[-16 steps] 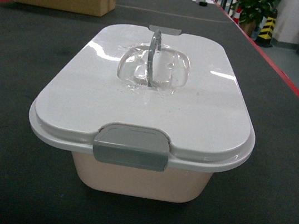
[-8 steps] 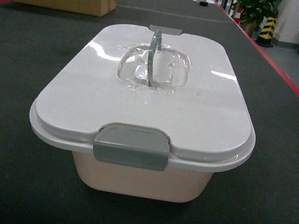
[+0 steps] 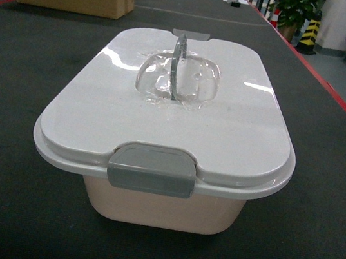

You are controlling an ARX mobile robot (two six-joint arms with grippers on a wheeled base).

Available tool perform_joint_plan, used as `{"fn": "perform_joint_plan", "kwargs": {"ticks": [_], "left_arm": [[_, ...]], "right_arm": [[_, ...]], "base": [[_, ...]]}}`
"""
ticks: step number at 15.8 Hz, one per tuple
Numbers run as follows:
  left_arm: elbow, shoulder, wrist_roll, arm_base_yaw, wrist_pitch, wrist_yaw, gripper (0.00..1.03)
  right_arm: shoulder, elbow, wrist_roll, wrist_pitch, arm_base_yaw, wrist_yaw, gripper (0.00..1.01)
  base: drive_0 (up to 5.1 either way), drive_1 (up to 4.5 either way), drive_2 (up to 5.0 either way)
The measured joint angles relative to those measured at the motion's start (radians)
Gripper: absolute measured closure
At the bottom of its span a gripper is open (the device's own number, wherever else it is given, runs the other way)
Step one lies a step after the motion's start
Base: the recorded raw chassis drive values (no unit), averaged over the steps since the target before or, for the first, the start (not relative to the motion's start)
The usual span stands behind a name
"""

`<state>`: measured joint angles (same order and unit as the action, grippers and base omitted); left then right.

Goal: Pick capacitor and pack into box

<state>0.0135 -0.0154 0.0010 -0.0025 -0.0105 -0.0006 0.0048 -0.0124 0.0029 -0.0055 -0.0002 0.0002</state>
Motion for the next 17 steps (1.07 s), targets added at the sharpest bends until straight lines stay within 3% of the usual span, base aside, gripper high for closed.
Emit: {"fn": "perform_joint_plan", "kwargs": {"ticks": [3,4,11,12,17], "left_arm": [[0.0,0.006,0.0,0.001,0.002,0.0,1.01],[0.0,0.006,0.0,0.001,0.008,0.0,0.96],[0.0,0.006,0.0,0.001,0.006,0.0,0.11],[0.0,0.006,0.0,0.001,0.006,0.0,0.03],[0.0,0.006,0.0,0.001,0.006,0.0,0.05]], "right_arm": [[0.0,0.0,0.0,0.0,0.0,0.0,0.03],[0.0,0.0,0.0,0.0,0.0,0.0,0.03],[0.0,0.0,0.0,0.0,0.0,0.0,0.03],[0.0,0.0,0.0,0.0,0.0,0.0,0.03],[0.0,0.0,0.0,0.0,0.0,0.0,0.03]], "base": [[0.0,0.0,0.0],[0.0,0.0,0.0],[0.0,0.0,0.0],[0.0,0.0,0.0],[0.0,0.0,0.0]]}}
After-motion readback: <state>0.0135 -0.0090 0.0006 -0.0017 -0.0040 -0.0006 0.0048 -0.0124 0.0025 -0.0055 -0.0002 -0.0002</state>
